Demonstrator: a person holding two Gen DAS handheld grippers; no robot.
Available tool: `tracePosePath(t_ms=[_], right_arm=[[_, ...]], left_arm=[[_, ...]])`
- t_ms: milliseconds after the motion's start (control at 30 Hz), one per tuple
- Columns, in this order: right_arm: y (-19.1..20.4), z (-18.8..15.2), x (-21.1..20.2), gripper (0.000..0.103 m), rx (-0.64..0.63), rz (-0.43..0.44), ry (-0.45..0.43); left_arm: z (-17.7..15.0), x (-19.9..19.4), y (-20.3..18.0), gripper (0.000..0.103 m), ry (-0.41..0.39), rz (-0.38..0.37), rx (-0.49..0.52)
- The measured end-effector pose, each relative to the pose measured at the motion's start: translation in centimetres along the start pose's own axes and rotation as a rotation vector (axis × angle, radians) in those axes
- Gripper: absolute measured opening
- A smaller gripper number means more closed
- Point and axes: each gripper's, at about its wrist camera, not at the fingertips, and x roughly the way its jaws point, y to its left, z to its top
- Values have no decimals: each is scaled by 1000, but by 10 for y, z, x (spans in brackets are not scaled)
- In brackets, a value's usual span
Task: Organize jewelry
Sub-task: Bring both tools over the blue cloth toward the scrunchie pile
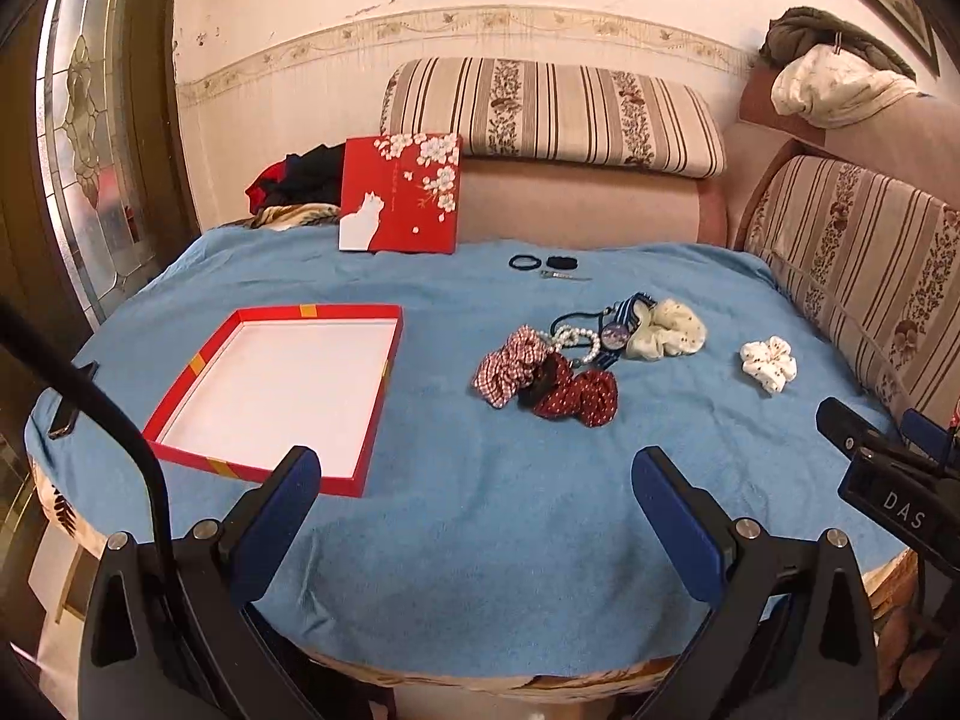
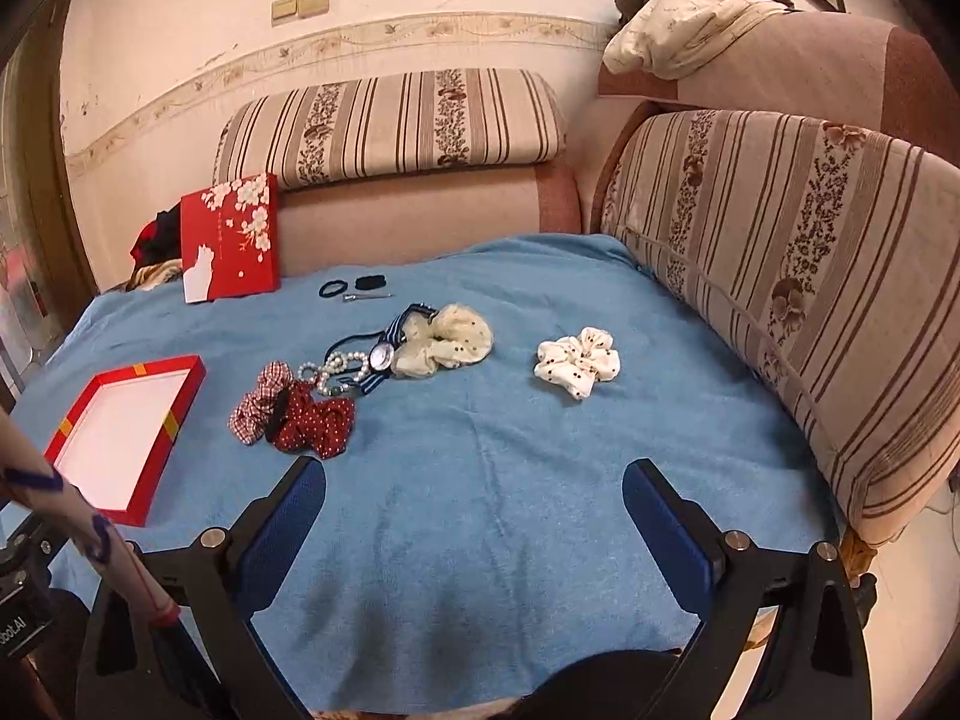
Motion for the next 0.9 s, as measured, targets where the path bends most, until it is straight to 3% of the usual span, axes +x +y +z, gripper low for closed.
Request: tracePosePath(t_ms=[533, 900], right_arm=[[9, -11, 33, 101, -34, 12, 67], [5, -12, 55, 101, -18, -7, 94]], left_arm=[[0, 26, -3, 103, 58, -22, 8], [6, 47, -3, 103, 74, 6, 20]])
